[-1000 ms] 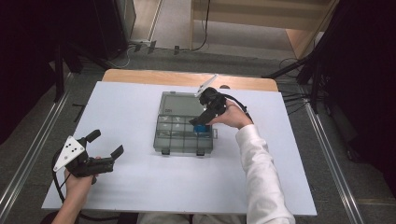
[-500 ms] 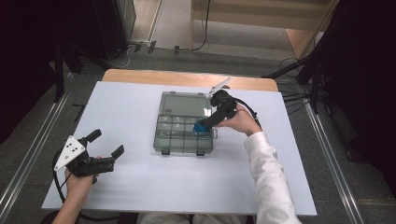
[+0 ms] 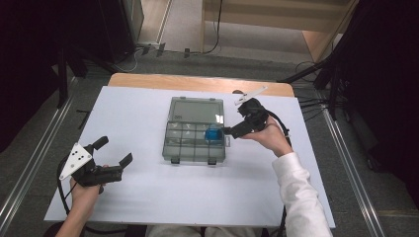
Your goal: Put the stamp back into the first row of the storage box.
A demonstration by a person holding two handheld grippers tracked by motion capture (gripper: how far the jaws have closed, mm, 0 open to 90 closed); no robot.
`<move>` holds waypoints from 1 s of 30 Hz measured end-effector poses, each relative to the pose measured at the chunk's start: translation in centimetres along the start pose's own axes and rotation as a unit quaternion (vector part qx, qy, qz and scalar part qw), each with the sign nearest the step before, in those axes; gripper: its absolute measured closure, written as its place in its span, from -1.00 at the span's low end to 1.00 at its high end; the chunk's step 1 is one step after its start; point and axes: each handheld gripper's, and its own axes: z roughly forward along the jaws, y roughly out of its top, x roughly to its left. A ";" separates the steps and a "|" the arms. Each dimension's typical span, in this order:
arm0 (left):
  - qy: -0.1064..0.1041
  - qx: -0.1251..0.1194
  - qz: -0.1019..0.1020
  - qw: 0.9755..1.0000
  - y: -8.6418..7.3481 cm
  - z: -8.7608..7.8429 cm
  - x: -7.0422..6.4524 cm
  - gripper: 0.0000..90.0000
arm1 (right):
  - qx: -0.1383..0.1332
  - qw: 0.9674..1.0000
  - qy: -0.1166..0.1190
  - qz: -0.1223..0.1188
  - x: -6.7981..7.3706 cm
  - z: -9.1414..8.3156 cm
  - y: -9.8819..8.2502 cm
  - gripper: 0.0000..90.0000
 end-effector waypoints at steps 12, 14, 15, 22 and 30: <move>-0.006 -0.002 -0.007 1.000 0.0 0.1 0.0 -1.00 | -0.032 0.998 -0.050 0.037 1.4 -3.3 -3.7 -1.00; -0.006 -0.002 -0.007 1.000 0.0 0.1 0.0 -1.00 | -0.035 0.997 -0.054 0.042 1.5 -3.6 -4.3 -1.00; -0.006 -0.002 -0.008 1.000 0.0 0.1 0.0 -1.00 | -0.037 0.997 -0.056 0.046 1.6 -3.8 -4.6 -1.00; -0.004 -0.005 -0.009 1.000 0.1 0.0 -0.1 -1.00 | -0.046 0.993 -0.081 0.067 2.5 -4.4 -6.7 -1.00; -0.003 -0.004 -0.008 1.000 0.0 0.0 -0.1 -1.00 | -0.074 0.990 -0.093 0.076 3.3 -5.4 -9.2 -1.00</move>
